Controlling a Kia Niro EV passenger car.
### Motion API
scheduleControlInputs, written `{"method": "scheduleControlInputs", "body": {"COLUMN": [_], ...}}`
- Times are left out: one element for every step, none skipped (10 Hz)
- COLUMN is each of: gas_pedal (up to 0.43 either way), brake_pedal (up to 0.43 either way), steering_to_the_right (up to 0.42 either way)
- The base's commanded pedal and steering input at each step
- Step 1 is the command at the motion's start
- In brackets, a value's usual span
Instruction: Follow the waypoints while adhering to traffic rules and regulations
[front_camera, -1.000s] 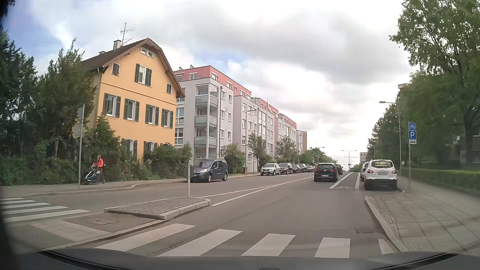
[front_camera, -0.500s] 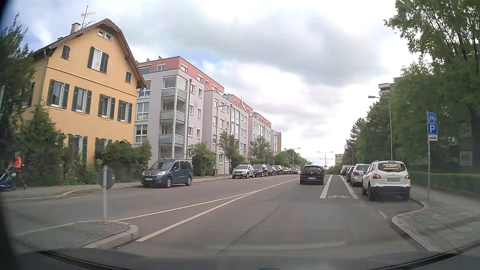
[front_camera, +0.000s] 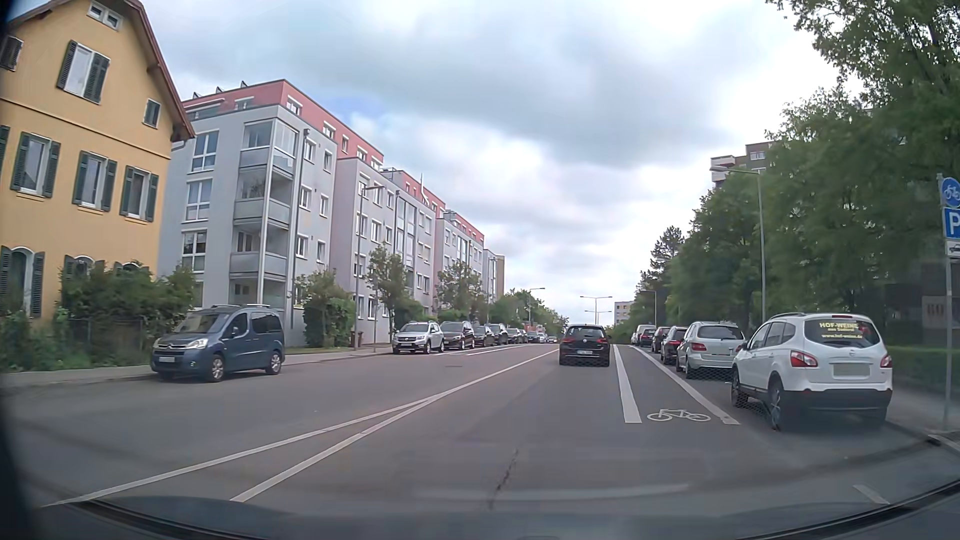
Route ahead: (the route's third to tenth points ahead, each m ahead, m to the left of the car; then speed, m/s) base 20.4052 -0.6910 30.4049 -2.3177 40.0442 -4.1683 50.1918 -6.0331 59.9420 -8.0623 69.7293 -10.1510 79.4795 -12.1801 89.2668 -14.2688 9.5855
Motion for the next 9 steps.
{"method": "scheduleControlInputs", "body": {"gas_pedal": [0.209,0.169,0.138,0.13,0.098,0.098,0.067,0.059,0.047], "brake_pedal": [0.0,0.0,0.0,0.0,0.0,0.0,0.0,0.0,0.0], "steering_to_the_right": [0.081,0.081,0.068,0.051,0.047,0.043,0.039,0.039,0.037]}}
